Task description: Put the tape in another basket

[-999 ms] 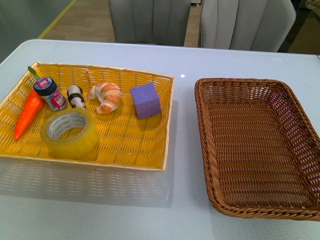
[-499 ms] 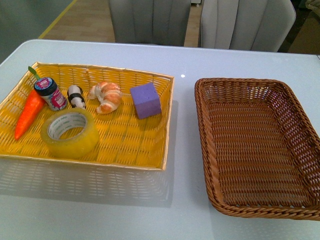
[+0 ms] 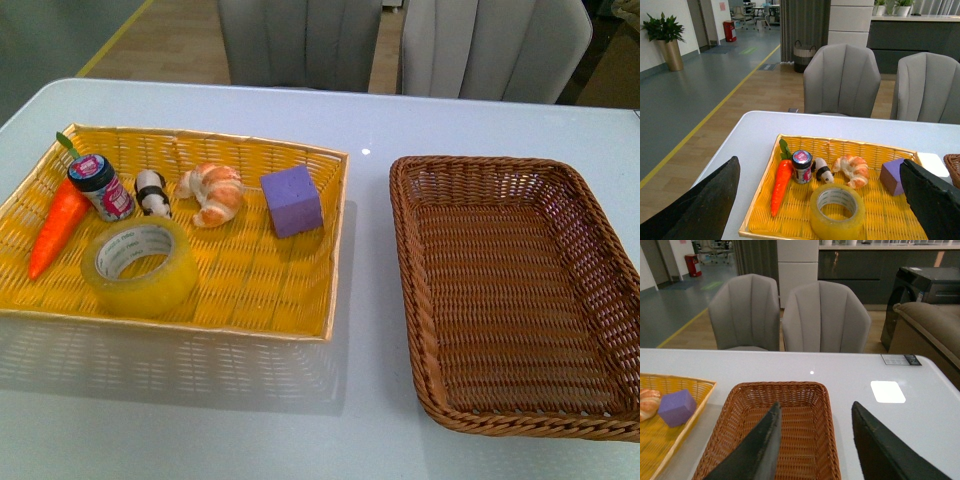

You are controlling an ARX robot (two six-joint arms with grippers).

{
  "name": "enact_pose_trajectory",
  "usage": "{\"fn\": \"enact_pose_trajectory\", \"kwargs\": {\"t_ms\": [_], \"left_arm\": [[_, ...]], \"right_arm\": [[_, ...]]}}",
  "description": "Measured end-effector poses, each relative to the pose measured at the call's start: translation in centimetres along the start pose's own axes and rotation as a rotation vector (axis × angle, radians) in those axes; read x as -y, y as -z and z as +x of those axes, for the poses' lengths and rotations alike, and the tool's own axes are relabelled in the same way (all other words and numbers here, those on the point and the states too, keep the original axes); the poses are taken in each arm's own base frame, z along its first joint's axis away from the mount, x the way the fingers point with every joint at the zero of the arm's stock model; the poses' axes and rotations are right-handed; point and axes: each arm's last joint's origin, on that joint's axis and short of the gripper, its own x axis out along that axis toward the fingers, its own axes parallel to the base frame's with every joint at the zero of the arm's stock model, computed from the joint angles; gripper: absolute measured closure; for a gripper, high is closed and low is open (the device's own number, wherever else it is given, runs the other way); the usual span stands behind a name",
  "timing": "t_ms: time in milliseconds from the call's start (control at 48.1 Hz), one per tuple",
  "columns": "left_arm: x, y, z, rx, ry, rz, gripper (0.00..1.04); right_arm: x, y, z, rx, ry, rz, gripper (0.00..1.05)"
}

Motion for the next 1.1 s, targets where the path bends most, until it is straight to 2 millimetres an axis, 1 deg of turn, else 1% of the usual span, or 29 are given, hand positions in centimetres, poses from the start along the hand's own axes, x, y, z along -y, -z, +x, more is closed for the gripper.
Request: {"fn": "enact_pose_trajectory", "kwargs": {"t_ms": [42, 83, 166, 187, 229, 354, 437, 479, 562, 604, 666, 791, 874, 1041, 1103], "left_arm": [[0.0, 0.0, 0.0, 0.000, 0.000, 0.000, 0.09], [0.0, 0.1, 0.0, -0.042, 0.009, -0.024, 0.09], [0.0, 0.0, 0.3, -0.321, 0.027, -0.146, 0.09], [0.0, 0.0, 0.5, -0.347, 0.024, -0.153, 0.09], [-0.1, 0.3, 1.0, -0.415, 0.015, -0.195, 0.09], [-0.3, 0.9, 3.0, -0.470, 0.010, -0.228, 0.09], [-0.6, 1.6, 5.1, -0.478, 0.018, -0.230, 0.09], [-0.8, 1.9, 6.6, -0.480, 0.017, -0.215, 0.09], [-1.0, 2.6, 8.5, -0.494, 0.017, -0.196, 0.09], [-1.1, 3.3, 10.2, -0.512, 0.012, -0.178, 0.09], [-1.0, 4.4, 11.9, -0.553, 0.014, -0.165, 0.09], [-0.4, 6.1, 13.7, -0.631, 0.047, -0.159, 0.09], [0.0, 6.9, 14.5, -0.659, 0.062, -0.154, 0.09], [1.2, 8.9, 16.7, -0.721, 0.092, -0.121, 0.09], [1.5, 9.3, 17.4, -0.730, 0.096, -0.111, 0.09]], "right_arm": [[0.0, 0.0, 0.0, 0.000, 0.000, 0.000, 0.54], [0.0, 0.0, 0.0, 0.000, 0.000, 0.000, 0.49], [0.0, 0.0, 0.0, 0.000, 0.000, 0.000, 0.35], [0.0, 0.0, 0.0, 0.000, 0.000, 0.000, 0.33], [0.0, 0.0, 0.0, 0.000, 0.000, 0.000, 0.26], [0.0, 0.0, 0.0, 0.000, 0.000, 0.000, 0.08], [0.0, 0.0, 0.0, 0.000, 0.000, 0.002, 0.09], [0.0, 0.0, 0.0, 0.000, 0.000, 0.002, 0.09], [0.0, 0.0, 0.0, 0.000, 0.000, 0.002, 0.09], [0.0, 0.0, 0.0, 0.000, 0.000, 0.002, 0.09], [0.0, 0.0, 0.0, 0.000, 0.000, 0.002, 0.09], [0.0, 0.0, 0.0, 0.000, 0.000, 0.002, 0.09], [0.0, 0.0, 0.0, 0.000, 0.000, 0.002, 0.09], [0.0, 0.0, 0.0, 0.000, 0.000, 0.002, 0.09], [0.0, 0.0, 0.0, 0.000, 0.000, 0.002, 0.09]]}}
